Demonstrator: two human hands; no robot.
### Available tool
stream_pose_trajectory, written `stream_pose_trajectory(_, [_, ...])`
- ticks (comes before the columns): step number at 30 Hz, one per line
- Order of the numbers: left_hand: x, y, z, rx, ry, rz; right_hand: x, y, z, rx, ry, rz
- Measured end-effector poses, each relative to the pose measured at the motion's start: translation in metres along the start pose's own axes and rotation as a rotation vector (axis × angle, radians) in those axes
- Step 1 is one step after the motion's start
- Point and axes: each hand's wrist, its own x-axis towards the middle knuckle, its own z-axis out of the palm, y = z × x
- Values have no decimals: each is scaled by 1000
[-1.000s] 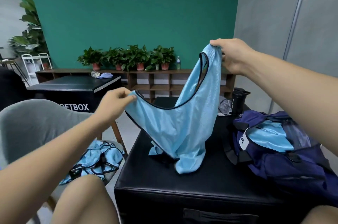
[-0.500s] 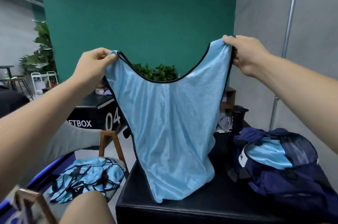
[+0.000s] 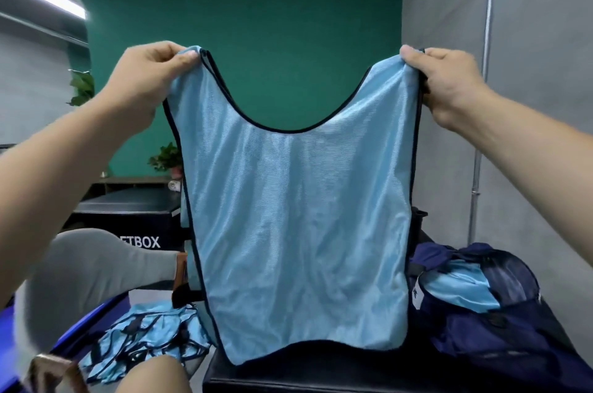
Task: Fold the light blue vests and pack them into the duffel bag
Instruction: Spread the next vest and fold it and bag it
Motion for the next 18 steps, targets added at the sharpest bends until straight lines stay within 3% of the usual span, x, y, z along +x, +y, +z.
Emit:
stream_pose_trajectory(10, [0, -13, 6, 24, -34, -21, -6, 3, -4, 8, 36, 33])
stream_pose_trajectory(18, [-13, -122, 45, 216, -189, -213, -5, 107, -4, -124, 69, 229])
